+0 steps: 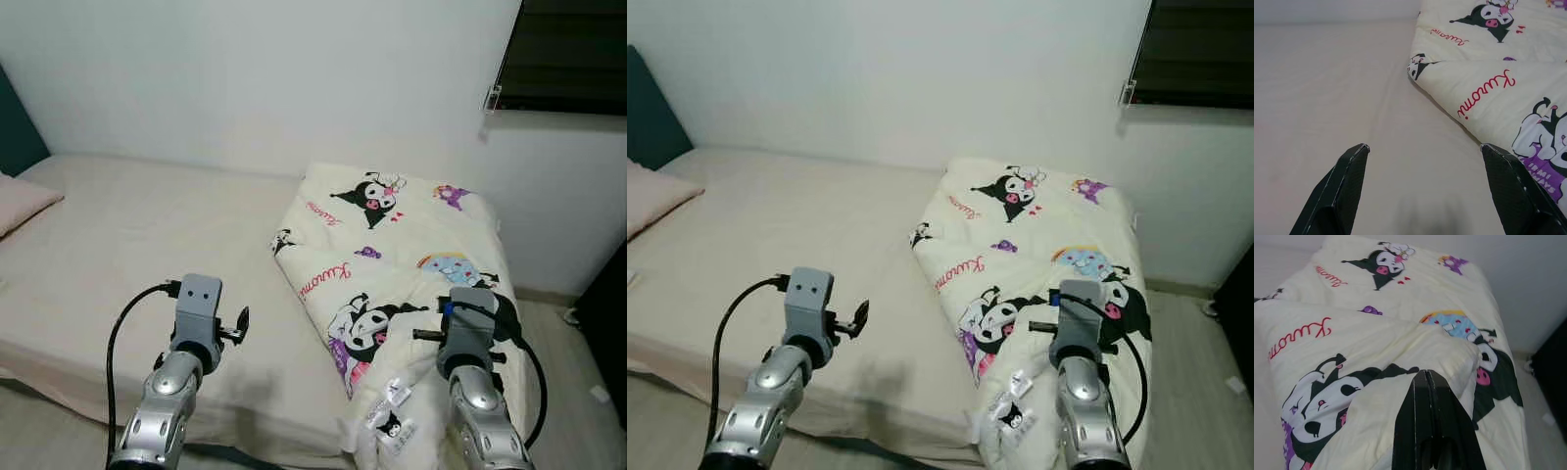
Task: Clean up the room
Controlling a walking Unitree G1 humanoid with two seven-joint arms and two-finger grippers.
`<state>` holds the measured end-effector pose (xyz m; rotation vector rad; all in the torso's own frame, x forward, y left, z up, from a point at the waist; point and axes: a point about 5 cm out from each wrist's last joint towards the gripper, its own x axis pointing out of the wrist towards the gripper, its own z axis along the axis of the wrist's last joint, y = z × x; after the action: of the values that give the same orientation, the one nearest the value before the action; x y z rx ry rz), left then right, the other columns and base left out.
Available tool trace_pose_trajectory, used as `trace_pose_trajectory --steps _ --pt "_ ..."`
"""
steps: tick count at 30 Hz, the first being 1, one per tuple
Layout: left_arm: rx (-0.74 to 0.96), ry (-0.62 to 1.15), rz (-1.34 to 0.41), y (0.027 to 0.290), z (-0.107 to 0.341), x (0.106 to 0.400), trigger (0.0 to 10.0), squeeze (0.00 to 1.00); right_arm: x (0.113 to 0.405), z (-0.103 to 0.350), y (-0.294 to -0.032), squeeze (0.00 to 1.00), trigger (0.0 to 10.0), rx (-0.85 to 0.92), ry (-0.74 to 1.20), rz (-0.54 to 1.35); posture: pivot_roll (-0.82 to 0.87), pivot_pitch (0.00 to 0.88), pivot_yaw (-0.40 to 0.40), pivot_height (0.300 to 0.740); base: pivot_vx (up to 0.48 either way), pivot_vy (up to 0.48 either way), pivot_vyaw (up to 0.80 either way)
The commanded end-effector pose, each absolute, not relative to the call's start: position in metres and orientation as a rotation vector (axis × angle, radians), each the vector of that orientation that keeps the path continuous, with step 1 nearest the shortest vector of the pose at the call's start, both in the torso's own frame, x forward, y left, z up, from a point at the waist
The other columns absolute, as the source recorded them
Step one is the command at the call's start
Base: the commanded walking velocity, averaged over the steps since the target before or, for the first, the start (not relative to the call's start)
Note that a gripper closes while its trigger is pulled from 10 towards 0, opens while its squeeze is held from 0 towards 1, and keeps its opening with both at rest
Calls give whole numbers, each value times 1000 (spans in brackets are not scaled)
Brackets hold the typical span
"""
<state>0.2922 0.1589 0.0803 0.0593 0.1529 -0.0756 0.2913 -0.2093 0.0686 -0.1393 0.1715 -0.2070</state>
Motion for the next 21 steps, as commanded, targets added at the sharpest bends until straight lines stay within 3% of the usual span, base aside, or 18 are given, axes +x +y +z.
trace_pose_trajectory --steps 1,18,19,20,21 --pt "67 162 -58 160 77 289 10000 0 291 67 -209 0 10000 -145 179 -197 -35 15 -25 645 0 0 0" --pt "54 144 -36 160 78 284 10000 0 298 76 -227 0 10000 -147 162 -238 -38 57 -40 595 0 0 0" --pt "53 137 -33 161 80 284 10000 0 300 80 -229 545 10000 -110 133 -239 -37 59 -39 595 0 0 0" --pt "52 132 -30 162 81 284 10000 0 301 83 -229 545 10000 -84 112 -239 -37 59 -39 595 0 0 0" --pt "55 129 -29 163 82 284 10000 0 303 88 -230 1000 10000 -62 81 -238 -33 63 -36 595 0 0 0"
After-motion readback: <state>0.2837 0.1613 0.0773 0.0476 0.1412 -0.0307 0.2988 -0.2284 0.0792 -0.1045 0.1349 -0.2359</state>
